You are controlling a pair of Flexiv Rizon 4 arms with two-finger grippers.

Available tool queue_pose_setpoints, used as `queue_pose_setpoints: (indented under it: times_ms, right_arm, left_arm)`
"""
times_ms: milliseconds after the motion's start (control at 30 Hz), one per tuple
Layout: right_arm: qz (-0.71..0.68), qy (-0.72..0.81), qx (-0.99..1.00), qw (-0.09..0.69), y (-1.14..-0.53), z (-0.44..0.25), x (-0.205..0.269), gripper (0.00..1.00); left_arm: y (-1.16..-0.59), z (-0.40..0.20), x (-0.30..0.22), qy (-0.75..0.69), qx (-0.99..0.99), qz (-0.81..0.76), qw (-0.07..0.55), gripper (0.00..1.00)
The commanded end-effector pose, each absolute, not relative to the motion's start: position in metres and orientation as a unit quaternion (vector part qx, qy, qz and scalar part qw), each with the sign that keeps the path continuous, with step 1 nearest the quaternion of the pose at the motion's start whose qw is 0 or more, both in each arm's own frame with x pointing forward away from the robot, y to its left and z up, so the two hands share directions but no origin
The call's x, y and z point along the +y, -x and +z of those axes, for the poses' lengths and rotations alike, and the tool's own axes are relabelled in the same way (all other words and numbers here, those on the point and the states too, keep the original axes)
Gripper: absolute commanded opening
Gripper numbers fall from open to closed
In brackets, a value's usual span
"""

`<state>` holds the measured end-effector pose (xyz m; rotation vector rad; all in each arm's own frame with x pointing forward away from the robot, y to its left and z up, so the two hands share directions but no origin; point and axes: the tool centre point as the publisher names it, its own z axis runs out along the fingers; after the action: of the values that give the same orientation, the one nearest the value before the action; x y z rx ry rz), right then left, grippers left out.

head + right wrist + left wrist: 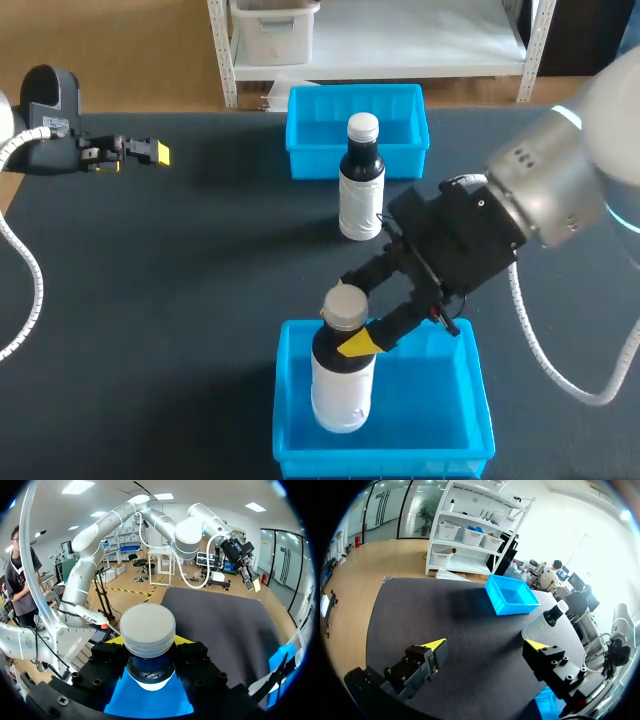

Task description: Pick up the bottle, and place it in the far bin if it is heavy, or in the near bin if it is light.

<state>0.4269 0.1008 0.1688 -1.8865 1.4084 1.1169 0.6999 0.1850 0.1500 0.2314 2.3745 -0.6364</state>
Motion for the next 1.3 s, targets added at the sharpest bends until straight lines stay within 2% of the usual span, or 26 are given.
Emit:
queue_pose_setpoints:
  times_ms: [33,500,867,1033,1067,1100,1300]
  right_arm:
    - [0.412,0.701,0.52,0.263,-0.434,0.161,0.101,0.0]
    - [0.4,0.712,0.515,0.262,-0.45,0.144,0.1,0.0]
    - [0.404,0.709,0.519,0.254,-0.453,0.137,0.099,0.44]
    - [0.403,0.709,0.522,0.251,-0.453,0.135,0.099,0.49]
    - [0.402,0.709,0.522,0.25,-0.453,0.135,0.098,0.64]
    - [0.401,0.71,0.523,0.249,-0.453,0.135,0.098,1.0]
    - [0.399,0.709,0.527,0.245,-0.454,0.133,0.095,1.0]
  left_arm:
    - [-0.7,0.15,0.185,-0.088,0.908,-0.243,0.33,1.0]
    - [-0.7,0.15,0.185,-0.088,0.908,-0.243,0.33,1.0]
    - [-0.7,0.15,0.185,-0.088,0.908,-0.243,0.33,1.0]
    - [-0.7,0.15,0.185,-0.088,0.908,-0.243,0.33,1.0]
    - [-0.7,0.15,0.185,-0.088,0.908,-0.243,0.33,1.0]
    - [-0.7,0.15,0.185,-0.088,0.908,-0.243,0.33,1.0]
    - [-0.7,0.15,0.185,-0.088,0.908,-0.243,0.33,1.0]
